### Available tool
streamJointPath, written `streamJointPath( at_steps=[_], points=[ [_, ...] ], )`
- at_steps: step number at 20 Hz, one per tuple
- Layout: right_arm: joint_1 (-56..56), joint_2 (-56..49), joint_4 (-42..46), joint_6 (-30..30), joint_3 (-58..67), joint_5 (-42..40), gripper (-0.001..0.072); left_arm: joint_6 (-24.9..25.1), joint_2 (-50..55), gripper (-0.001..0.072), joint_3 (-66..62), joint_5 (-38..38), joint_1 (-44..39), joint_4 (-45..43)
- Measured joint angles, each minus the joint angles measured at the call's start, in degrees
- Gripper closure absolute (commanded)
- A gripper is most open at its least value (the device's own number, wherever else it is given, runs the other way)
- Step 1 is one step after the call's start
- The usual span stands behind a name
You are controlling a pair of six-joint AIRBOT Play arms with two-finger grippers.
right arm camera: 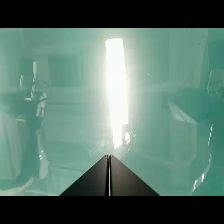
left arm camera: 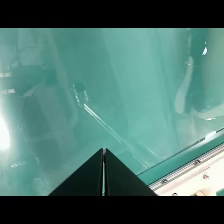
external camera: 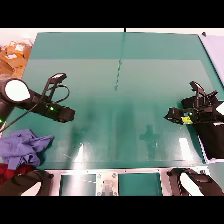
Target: Fold the shirts.
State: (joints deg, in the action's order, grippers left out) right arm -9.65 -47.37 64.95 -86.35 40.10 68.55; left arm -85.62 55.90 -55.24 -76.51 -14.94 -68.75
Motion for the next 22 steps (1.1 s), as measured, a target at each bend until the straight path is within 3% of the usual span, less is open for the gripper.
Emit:
streamJointPath(
  at_steps=[2,3,4,7,9,14,15,17,22],
  points=[
    [-0.02,0.00,0.00,0.02,-0.02,0.00,0.0695,-0.57,0.00,0.0664,0.02,0.00,-0.02,-2.43],
    [-0.02,0.00,0.00,0.02,-0.02,0.00,0.0695,-1.79,0.00,0.0379,0.09,-0.31,-0.07,-5.51],
    [0.00,0.00,-0.02,0.02,-0.02,0.00,0.0695,-3.65,0.00,-0.0013,0.28,-0.92,-0.04,-10.14],
    [-0.02,0.00,0.00,0.02,-0.02,0.00,0.0695,-11.04,0.00,-0.0006,3.52,-4.72,0.04,-29.20],
    [0.00,0.00,-0.02,0.02,-0.02,0.00,0.0695,-13.40,0.07,-0.0006,8.24,-6.78,0.04,-37.55],
    [0.00,0.00,-0.02,0.04,-0.02,-0.02,0.0695,-14.08,0.39,0.0019,23.63,-6.21,0.04,-45.16],
    [-0.02,0.00,0.00,0.04,-0.02,-0.02,0.0695,-13.05,0.39,0.0154,26.14,-5.57,0.04,-45.59],
    [0.00,0.00,0.00,0.02,-0.02,-0.02,0.0695,-9.92,0.44,0.0678,29.83,-4.02,0.02,-45.86],
    [0.00,0.00,0.00,0.04,-0.02,-0.02,0.0695,-2.62,0.48,0.0687,27.06,-4.81,0.02,-49.44]
  ],
)
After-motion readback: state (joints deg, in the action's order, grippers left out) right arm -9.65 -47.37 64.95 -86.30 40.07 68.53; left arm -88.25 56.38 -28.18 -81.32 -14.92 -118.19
